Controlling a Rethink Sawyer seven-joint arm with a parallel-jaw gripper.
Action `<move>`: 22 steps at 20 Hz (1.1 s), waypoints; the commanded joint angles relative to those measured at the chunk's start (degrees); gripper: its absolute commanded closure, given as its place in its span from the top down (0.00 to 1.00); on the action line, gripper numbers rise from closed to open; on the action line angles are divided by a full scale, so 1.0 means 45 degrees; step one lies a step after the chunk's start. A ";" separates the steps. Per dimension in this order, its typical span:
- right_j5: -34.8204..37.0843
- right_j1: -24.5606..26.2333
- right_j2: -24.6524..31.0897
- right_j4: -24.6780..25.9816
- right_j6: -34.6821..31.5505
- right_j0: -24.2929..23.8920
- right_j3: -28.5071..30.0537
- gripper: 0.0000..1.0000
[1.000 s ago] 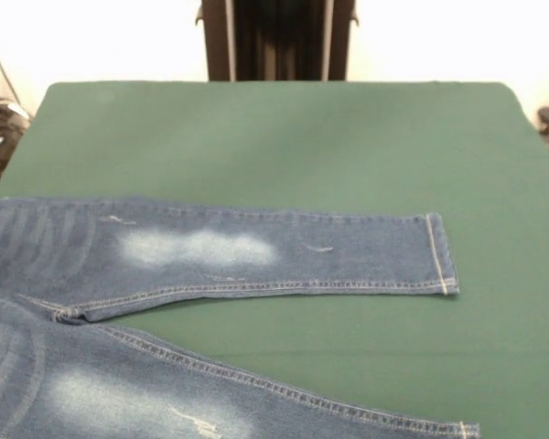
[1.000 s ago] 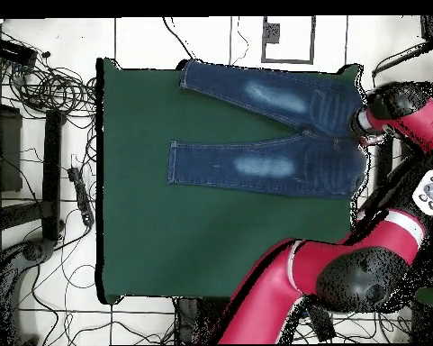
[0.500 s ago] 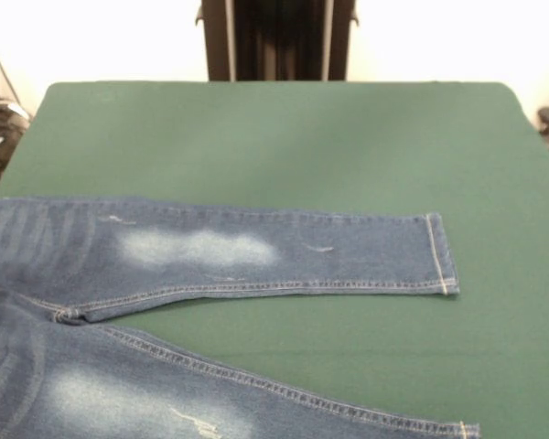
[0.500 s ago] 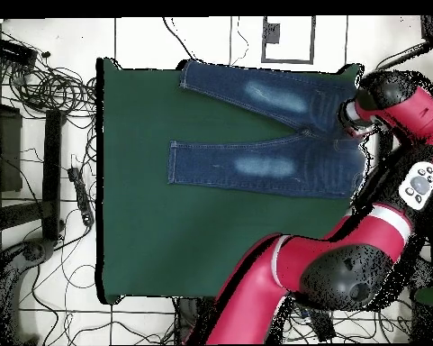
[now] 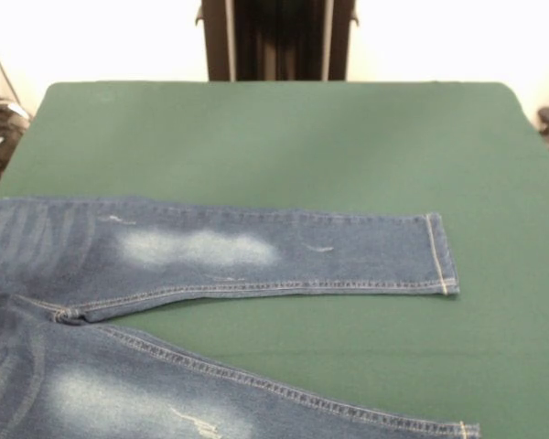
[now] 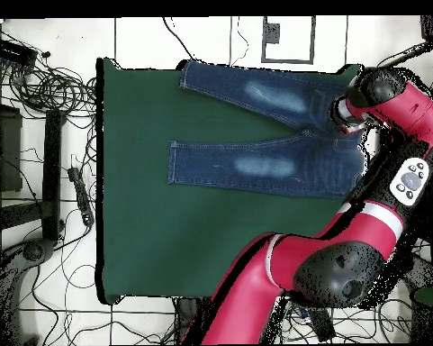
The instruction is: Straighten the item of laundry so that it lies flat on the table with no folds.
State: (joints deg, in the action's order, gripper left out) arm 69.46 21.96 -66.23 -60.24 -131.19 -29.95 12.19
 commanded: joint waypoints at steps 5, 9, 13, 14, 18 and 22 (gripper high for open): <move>0.1248 0.0333 0.1294 -0.0211 -0.1909 0.0947 0.0711 0.00; 0.1100 0.0312 0.1401 -0.0279 -0.2599 0.1397 0.0938 0.00; 0.1203 0.0258 0.1185 -0.0327 -0.3319 0.1650 0.0952 0.00; 0.1270 0.0242 0.1133 -0.0335 -0.3393 0.1635 0.0920 0.00; 0.1314 0.0058 0.1328 -0.0215 -0.3426 0.1761 0.1196 0.00; 0.1541 -0.0119 0.1360 -0.0206 -0.3638 0.1897 0.1360 0.00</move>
State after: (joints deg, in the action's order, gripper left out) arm 69.65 21.74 -64.63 -60.22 -131.71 -25.00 12.86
